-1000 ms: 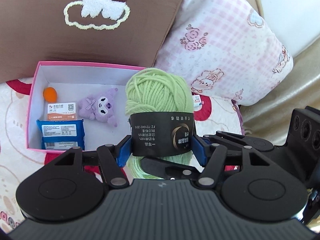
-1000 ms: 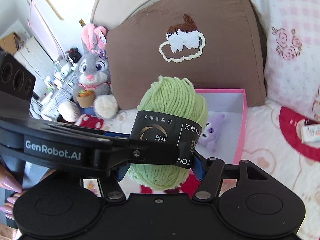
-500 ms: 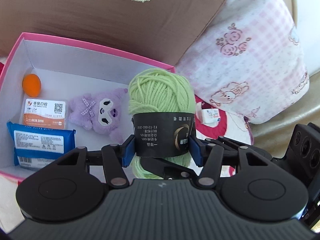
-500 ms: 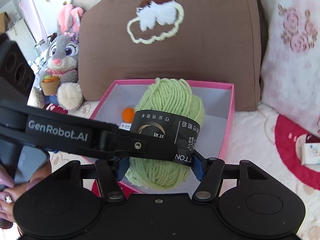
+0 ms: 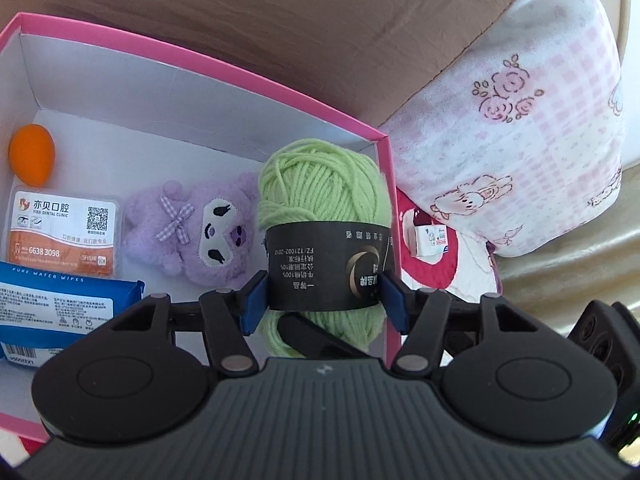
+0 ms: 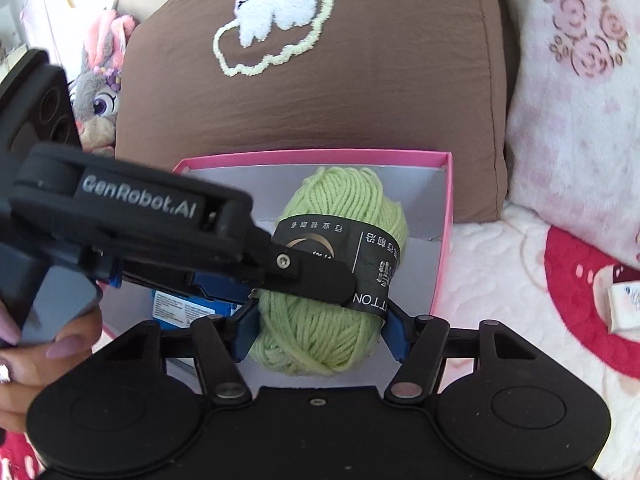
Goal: Organize objects
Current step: 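Lower the yarn ball into the pink box beside the purple plush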
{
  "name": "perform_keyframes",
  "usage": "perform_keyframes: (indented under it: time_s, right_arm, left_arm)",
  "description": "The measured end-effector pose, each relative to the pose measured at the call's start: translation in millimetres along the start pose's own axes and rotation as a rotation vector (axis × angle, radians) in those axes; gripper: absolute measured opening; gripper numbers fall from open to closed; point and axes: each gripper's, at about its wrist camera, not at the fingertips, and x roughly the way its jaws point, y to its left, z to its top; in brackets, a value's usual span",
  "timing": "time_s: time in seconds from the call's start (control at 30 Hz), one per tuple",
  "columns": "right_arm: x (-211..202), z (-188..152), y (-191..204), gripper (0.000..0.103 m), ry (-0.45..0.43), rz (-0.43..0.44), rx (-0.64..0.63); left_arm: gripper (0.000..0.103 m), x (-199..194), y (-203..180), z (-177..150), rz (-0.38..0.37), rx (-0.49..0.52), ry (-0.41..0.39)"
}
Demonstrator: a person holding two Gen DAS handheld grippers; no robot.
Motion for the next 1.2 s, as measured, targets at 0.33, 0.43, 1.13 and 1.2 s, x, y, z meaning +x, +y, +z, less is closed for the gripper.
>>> perform_keyframes:
  time_s: [0.33, 0.43, 1.13, 1.2]
  right_arm:
    - [2, 0, 6, 0.064, 0.014, -0.058, -0.129]
    - [12, 8, 11, 0.064, 0.046, -0.114, -0.147]
    - [18, 10, 14, 0.069, 0.122, -0.109, -0.363]
    - [12, 9, 12, 0.069, 0.107, -0.082, -0.344]
  left_arm:
    - [0.06, 10, 26, 6, -0.11, -0.124, 0.046]
    - [0.063, 17, 30, 10, -0.106, -0.17, 0.049]
    - [0.059, 27, 44, 19, -0.111, -0.199, 0.044]
    - [0.061, 24, 33, 16, -0.062, -0.135, 0.014]
